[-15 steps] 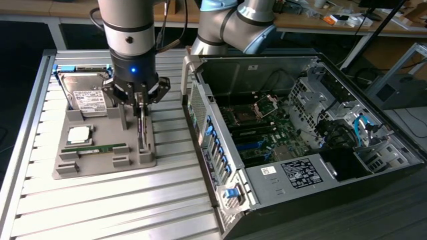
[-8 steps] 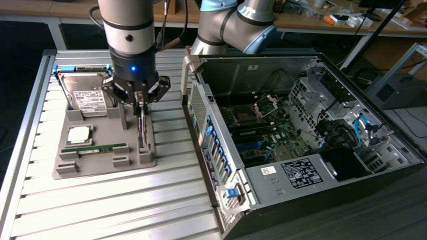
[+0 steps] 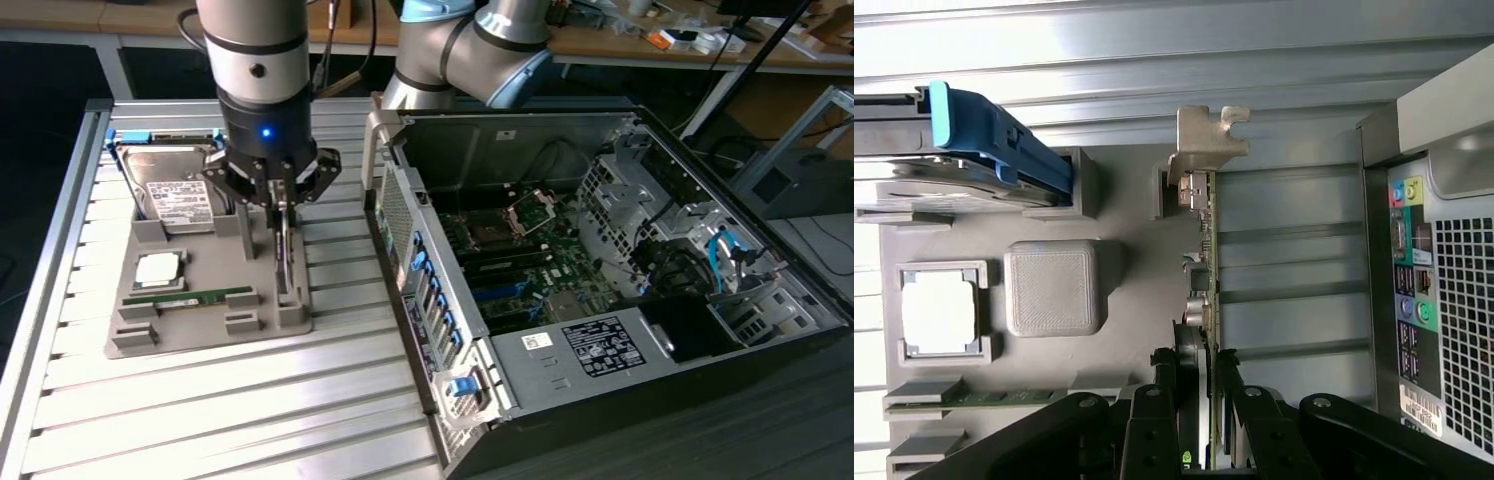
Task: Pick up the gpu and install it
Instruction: 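Pick up the gpu and move the gpu toward the slot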
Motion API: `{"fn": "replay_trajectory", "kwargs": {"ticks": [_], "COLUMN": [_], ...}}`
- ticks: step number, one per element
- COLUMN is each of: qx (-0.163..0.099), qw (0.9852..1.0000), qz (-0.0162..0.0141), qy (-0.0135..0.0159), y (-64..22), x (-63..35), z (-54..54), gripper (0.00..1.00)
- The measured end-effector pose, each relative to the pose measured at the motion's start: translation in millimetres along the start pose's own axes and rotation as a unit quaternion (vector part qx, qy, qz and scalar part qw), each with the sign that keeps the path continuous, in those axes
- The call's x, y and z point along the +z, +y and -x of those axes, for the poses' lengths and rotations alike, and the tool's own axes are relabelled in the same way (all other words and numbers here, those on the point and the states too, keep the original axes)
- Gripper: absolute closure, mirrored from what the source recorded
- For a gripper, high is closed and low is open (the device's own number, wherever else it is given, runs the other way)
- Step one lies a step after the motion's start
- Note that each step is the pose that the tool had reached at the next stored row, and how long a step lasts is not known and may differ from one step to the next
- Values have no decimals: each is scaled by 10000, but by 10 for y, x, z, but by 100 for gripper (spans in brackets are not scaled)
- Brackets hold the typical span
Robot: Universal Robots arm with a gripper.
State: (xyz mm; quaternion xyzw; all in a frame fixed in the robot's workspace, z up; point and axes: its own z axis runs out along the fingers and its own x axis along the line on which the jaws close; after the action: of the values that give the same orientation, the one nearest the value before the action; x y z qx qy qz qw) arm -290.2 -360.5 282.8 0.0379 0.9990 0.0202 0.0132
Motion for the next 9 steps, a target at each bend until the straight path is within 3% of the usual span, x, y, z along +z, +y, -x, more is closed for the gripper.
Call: {"fn": "replay_trajectory", "kwargs": {"ticks": [9], "qx": [0], "qw": [10000], "qz": [0], "qy": [1], "y": [2], "x": [-53], "z": [1], "gripper": [73]}}
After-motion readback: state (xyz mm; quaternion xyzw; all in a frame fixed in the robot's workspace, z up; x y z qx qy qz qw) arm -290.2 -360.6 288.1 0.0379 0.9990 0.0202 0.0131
